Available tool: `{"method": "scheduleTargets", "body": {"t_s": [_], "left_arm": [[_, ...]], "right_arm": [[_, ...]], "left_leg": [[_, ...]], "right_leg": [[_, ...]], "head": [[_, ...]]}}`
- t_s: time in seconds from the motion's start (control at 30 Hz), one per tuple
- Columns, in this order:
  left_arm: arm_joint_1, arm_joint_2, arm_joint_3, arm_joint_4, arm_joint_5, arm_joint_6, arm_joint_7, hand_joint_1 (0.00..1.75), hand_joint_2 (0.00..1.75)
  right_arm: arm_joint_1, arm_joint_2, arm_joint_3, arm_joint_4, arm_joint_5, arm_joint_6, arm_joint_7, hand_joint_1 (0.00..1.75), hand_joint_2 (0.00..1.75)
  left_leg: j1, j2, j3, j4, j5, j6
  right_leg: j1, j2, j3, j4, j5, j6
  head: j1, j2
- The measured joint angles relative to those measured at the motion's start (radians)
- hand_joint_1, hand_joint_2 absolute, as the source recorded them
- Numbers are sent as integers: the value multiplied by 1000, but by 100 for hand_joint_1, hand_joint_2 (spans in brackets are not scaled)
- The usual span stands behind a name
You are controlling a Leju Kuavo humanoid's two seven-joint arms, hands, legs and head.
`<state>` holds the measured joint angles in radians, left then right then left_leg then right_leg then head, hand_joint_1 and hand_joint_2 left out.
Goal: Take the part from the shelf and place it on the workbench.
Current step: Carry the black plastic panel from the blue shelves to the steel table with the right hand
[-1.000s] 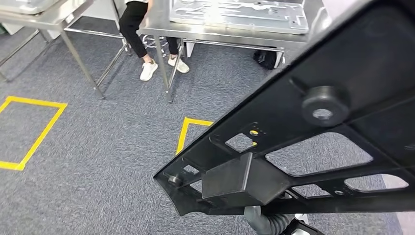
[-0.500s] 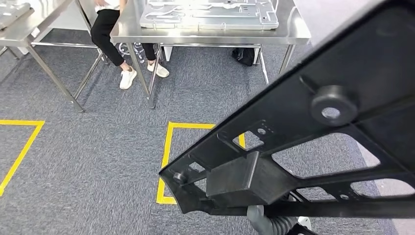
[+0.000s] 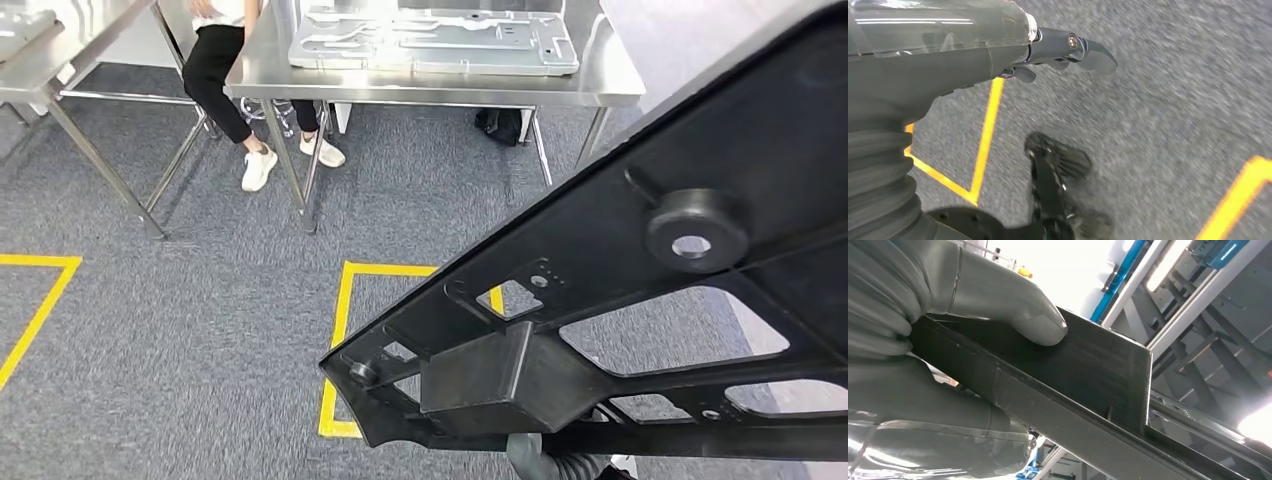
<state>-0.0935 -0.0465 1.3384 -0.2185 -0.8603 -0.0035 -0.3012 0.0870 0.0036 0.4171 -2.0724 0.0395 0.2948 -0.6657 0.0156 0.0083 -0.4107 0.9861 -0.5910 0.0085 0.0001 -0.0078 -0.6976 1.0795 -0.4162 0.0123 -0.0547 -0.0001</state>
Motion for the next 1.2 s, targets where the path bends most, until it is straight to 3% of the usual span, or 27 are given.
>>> {"method": "scheduleTargets", "body": {"t_s": [0.03,0.07,0.13,0.2,0.23,0.27,0.3,0.37,0.4,0.43,0.53,0.57,0.6,0.67,0.73,0.8,0.83,0.87,0.9,0.93,1.0,1.07,1.17,1.2], "left_arm": [[0,0,0,0,0,0,-1,0,175],[-1,0,0,0,-1,0,-1,0,175],[-3,0,-1,0,-1,0,-3,0,175],[-6,0,-1,0,-1,1,-4,0,175],[-6,0,-1,0,-1,2,-4,0,175],[-4,0,-1,0,-1,3,-4,0,175],[-1,1,-1,0,-1,4,-4,0,175],[4,1,-1,0,-1,6,-4,0,175],[5,1,-1,0,-1,6,-4,0,175],[6,1,-1,0,-1,6,-4,0,175],[14,3,-1,0,-1,6,-4,0,175],[16,4,-1,0,0,6,-4,0,175],[13,4,-1,0,0,6,-4,0,175],[1,4,-1,0,0,6,-7,0,175],[-5,5,-1,0,0,5,-10,0,175],[-3,5,0,0,1,5,-12,0,175],[0,5,0,0,2,5,-13,0,175],[1,5,0,0,2,5,-14,0,175],[3,4,0,0,3,5,-15,0,175],[3,4,0,0,4,6,-16,0,175],[5,3,0,0,6,6,-18,0,175],[6,3,0,0,9,8,-20,0,175],[6,2,1,0,15,13,-23,0,175],[5,2,1,0,17,14,-23,0,175]], "right_arm": [[3,-1,0,-2,0,-1,0,175,175],[5,-2,0,-4,0,-1,0,175,175],[8,-4,0,-10,0,-2,0,175,175],[10,-6,0,-13,-1,-5,0,175,175],[11,-7,1,-14,-1,-9,0,175,175],[10,-9,1,-14,-2,-13,0,175,175],[10,-12,1,-14,-2,-17,0,175,175],[10,-17,1,-14,-4,-22,0,175,175],[10,-20,1,-14,-4,-23,0,175,175],[10,-22,2,-14,-6,-24,0,175,175],[8,-37,2,-12,-12,-32,0,175,175],[7,-43,3,-12,-15,-35,0,175,175],[4,-49,4,-13,-19,-37,0,175,175],[-8,-61,4,-15,-32,-36,0,175,175],[-19,-77,4,-14,-47,-31,0,175,175],[-23,-95,0,-9,-59,-27,0,175,175],[-25,-103,-3,-6,-65,-24,0,175,175],[-27,-112,-8,-2,-70,-20,0,175,175],[-30,-122,-14,1,-77,-15,0,175,175],[-32,-130,-21,5,-83,-10,0,175,175],[-34,-144,-37,11,-93,0,0,175,175],[-31,-151,-51,18,-96,8,0,175,175],[-18,-153,-59,20,-84,13,0,175,175],[-14,-153,-60,20,-77,12,0,175,175]], "left_leg": [[-1,2,12,-10,-10,-6],[-3,3,26,-16,-12,-13],[-4,4,28,14,15,-25],[-3,2,-34,137,56,-31],[-3,1,-82,207,52,-32],[-3,1,-130,261,26,-33],[-3,0,-171,290,-20,-35],[-4,0,-228,285,-117,-33],[-4,0,-245,258,-138,-31],[-5,0,-258,216,-117,-26],[-17,-7,-270,94,137,-3],[-21,-10,-266,81,187,4],[-23,-12,-255,79,183,9],[-20,-13,-228,64,167,21],[-14,-14,-199,44,156,29],[-11,-14,-173,32,140,30],[-9,-14,-160,30,130,29],[-7,-15,-145,28,119,27],[-4,-16,-129,28,107,24],[0,-17,-113,28,95,20],[3,-18,-86,28,71,10],[2,-17,-69,28,53,-6],[2,-13,-51,43,45,-29],[3,-12,-62,69,35,-32]], "right_leg": [[4,-1,8,-24,14,-5],[6,0,13,-31,10,-10],[3,8,44,-47,-4,-24],[0,11,89,-67,-24,-37],[0,12,111,-76,-36,-41],[0,14,133,-82,-50,-45],[1,17,155,-87,-64,-46],[3,25,204,-95,-94,-47],[5,28,227,-96,-110,-47],[8,29,251,-97,-128,-47],[14,39,314,-94,-188,-40],[14,42,328,-91,-201,-34],[13,44,333,-82,-202,-26],[11,38,311,-17,-179,-13],[6,28,237,97,-170,0],[-2,22,147,190,-225,13],[-7,20,111,209,-258,19],[-12,19,86,203,-276,25],[-17,17,75,172,-265,29],[-20,14,73,121,-226,33],[-24,3,80,9,-102,34],[-22,-4,84,-40,-46,20],[-22,2,104,-47,-50,-5],[-23,3,114,-48,-52,-12]], "head": [[0,0],[0,0],[0,0],[0,0],[0,0],[0,0],[0,0],[0,0],[0,0],[0,0],[0,0],[0,0],[0,0],[0,0],[0,0],[0,0],[0,0],[0,0],[0,0],[0,0],[0,0],[0,0],[0,0],[0,0]]}}
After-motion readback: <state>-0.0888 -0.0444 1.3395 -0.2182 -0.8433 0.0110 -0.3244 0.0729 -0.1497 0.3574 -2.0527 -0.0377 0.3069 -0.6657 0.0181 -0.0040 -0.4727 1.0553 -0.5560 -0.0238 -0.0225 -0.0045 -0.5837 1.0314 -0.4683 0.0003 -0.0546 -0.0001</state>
